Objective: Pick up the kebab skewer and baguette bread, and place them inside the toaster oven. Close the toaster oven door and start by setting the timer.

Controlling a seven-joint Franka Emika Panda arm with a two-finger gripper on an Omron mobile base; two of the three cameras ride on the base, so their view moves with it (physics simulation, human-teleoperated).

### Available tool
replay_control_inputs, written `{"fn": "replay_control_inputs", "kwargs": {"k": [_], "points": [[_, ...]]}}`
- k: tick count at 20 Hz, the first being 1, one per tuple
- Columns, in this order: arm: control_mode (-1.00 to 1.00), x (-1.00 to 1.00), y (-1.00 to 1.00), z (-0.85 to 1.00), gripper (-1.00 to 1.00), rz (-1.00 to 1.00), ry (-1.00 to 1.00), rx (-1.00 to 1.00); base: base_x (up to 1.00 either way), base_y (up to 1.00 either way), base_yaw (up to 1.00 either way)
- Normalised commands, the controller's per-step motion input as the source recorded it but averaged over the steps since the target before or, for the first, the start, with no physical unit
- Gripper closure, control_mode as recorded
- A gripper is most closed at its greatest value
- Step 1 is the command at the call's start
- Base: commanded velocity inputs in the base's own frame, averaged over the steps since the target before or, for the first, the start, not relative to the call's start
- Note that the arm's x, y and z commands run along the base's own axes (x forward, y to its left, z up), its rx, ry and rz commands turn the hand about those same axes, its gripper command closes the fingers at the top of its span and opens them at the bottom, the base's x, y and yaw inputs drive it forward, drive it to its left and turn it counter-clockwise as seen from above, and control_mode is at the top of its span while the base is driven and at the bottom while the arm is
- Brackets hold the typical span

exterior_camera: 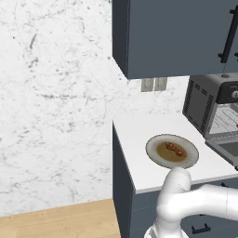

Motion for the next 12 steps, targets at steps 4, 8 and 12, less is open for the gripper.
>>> {"fn": "replay_control_inputs", "kwargs": {"k": [4,8,12], "points": [[-1.0,0.04,0.0,0.0,-1.0,0.0,0.0,0.0,0.0,0.0,0.0],[-1.0,0.25,0.0,0.0,-1.0,0.0,0.0,0.03,0.0,0.0,0.0],[-1.0,0.02,-0.04,0.07,-1.0,0.0,-0.03,0.09,0.0,0.0,0.0]]}}
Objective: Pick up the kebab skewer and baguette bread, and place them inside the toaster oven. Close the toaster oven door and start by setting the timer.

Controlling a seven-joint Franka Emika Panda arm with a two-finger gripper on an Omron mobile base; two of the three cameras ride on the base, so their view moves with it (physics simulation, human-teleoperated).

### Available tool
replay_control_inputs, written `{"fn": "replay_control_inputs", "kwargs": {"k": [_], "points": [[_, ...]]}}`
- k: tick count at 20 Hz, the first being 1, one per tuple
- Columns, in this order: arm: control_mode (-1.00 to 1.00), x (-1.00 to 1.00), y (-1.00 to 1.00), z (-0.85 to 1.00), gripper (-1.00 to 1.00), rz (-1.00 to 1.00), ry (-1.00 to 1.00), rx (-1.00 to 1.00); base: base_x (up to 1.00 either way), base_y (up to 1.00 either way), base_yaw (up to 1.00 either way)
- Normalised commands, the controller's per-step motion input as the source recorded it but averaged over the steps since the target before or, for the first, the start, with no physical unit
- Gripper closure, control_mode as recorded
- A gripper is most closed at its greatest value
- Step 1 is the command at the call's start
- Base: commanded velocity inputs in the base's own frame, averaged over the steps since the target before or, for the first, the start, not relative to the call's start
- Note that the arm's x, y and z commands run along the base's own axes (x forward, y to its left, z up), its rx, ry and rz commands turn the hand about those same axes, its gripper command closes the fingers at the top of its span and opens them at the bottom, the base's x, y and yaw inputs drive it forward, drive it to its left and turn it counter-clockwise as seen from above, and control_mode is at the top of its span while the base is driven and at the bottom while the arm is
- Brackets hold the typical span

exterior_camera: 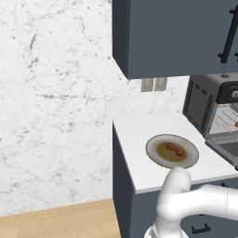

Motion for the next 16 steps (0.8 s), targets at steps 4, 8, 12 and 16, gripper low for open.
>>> {"fn": "replay_control_inputs", "kwargs": {"k": [4,8,12,16], "points": [[-1.0,0.0,-0.06,0.26,-1.0,0.0,-0.05,0.12,0.0,0.0,0.0],[-1.0,-0.23,0.0,0.32,-1.0,0.0,0.0,0.1,0.0,0.0,0.0],[-1.0,-0.67,0.0,0.51,-1.0,-0.03,0.0,0.05,0.0,0.0,0.0],[-1.0,-0.79,0.19,0.33,-1.0,-0.18,0.02,0.03,0.0,0.0,0.0]]}}
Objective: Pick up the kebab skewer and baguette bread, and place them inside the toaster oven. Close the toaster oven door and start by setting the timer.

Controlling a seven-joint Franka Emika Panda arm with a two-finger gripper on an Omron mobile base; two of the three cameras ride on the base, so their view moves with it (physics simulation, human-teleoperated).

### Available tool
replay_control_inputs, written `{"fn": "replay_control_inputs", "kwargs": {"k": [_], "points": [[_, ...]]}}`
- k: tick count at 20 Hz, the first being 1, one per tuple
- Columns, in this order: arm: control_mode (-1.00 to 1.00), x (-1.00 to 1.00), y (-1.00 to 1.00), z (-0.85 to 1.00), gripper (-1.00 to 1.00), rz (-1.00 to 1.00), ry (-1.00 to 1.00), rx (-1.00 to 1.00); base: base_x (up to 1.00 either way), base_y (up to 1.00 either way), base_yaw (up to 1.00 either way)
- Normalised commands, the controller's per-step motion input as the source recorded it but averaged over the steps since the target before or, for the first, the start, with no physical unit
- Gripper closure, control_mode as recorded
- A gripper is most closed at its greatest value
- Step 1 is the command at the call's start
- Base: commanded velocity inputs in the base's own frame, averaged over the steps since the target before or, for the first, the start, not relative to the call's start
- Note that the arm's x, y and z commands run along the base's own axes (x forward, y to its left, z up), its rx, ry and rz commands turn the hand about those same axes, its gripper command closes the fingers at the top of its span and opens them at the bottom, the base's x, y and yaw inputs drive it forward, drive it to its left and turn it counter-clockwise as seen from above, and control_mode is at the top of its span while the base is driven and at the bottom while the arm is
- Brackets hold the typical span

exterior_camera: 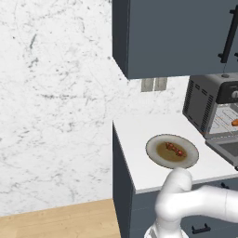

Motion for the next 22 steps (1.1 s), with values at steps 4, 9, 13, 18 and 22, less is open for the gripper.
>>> {"fn": "replay_control_inputs", "kwargs": {"k": [4,9,13,18,22], "points": [[-1.0,-0.61,0.61,0.11,-1.0,-0.35,0.07,0.03,0.0,0.0,0.0],[-1.0,-0.3,0.91,0.0,-1.0,-0.37,0.09,0.08,0.0,0.0,0.0],[-1.0,-0.13,0.98,0.0,-1.0,-0.41,0.19,0.06,0.0,0.0,0.0],[-1.0,-0.1,0.93,0.0,-1.0,-0.43,0.26,0.14,0.0,0.0,0.0],[-1.0,0.0,0.78,0.0,-1.0,-0.47,0.25,0.21,0.0,0.0,0.0]]}}
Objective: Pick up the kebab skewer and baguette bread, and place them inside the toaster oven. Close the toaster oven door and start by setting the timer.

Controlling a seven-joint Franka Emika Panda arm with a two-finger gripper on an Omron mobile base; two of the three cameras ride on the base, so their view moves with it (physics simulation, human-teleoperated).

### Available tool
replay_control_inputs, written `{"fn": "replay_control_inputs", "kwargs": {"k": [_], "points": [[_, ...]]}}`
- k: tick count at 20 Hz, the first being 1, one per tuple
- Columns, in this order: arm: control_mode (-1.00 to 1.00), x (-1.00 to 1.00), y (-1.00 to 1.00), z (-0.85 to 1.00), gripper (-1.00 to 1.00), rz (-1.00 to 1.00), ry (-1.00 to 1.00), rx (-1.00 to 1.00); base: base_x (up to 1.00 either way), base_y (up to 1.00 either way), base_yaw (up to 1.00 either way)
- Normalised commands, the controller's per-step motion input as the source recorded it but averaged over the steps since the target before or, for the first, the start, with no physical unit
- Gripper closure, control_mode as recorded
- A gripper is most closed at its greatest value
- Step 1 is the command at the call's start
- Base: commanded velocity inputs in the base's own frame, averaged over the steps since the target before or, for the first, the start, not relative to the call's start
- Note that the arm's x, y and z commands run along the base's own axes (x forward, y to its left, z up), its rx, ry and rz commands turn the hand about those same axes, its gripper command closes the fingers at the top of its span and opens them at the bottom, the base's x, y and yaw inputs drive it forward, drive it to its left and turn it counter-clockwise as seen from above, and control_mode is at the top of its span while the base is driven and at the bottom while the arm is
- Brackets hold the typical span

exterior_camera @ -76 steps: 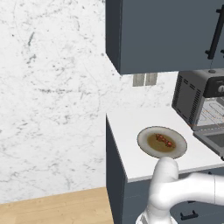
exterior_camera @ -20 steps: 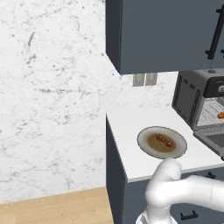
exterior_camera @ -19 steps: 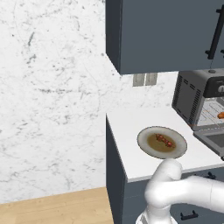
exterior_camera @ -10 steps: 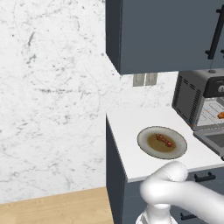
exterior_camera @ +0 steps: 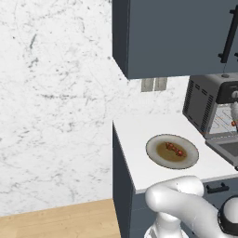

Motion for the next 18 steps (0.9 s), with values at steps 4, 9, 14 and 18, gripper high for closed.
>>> {"fn": "replay_control_inputs", "kwargs": {"k": [4,9,14,18], "points": [[-1.0,0.0,0.58,0.0,-1.0,-0.49,0.2,0.3,0.0,0.0,0.0],[-1.0,0.0,0.42,-0.04,-1.0,-0.39,0.19,0.38,0.0,0.0,0.0],[-1.0,0.15,0.46,-0.29,-1.0,-0.31,0.07,0.26,0.0,0.0,0.0],[-1.0,0.55,0.63,-0.53,-1.0,-0.05,-0.02,-0.02,0.0,0.0,0.0]]}}
